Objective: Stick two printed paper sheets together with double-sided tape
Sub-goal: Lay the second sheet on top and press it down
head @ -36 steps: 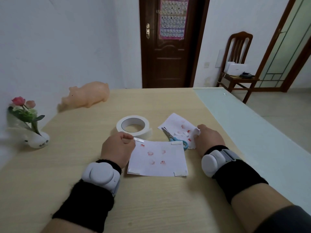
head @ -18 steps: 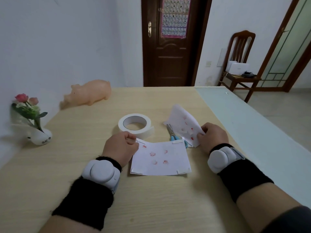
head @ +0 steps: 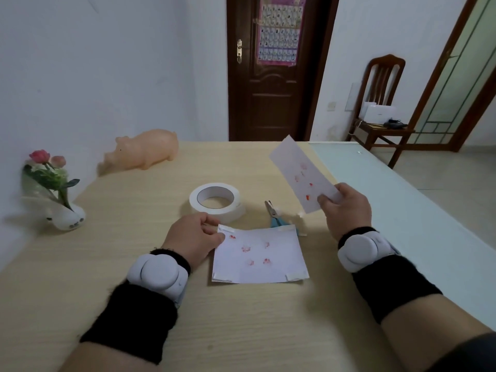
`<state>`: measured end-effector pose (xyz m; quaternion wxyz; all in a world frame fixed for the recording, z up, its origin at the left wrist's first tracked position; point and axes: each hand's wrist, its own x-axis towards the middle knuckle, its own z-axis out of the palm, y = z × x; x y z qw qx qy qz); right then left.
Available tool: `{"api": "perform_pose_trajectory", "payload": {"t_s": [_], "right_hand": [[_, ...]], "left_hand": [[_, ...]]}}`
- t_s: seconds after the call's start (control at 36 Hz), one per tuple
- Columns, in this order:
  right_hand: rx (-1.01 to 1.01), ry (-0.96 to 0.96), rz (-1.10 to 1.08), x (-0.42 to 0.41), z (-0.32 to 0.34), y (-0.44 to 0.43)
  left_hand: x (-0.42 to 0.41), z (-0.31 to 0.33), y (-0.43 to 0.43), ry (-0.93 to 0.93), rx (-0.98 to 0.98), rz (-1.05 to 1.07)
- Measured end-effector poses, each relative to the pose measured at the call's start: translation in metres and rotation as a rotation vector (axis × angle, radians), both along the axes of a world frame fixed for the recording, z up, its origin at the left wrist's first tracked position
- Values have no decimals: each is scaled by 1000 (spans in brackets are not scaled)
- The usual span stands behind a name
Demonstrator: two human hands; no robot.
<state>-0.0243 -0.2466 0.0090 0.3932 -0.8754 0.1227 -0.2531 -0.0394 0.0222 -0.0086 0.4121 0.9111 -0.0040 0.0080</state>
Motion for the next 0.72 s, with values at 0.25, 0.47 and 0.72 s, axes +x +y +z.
{"api": "perform_pose_trajectory", "payload": {"t_s": [0.25,0.47,0.72], "right_hand": [[237,31,54,-6,-4,-8],[249,-93,117,-11,-7,-3],[-37,-334,240,-21,-7,21]], "left_hand": [[-3,3,0,40,19,-1],[-4,13,7,4,-234,155],[-15,30,-14,336,-880,102]]}}
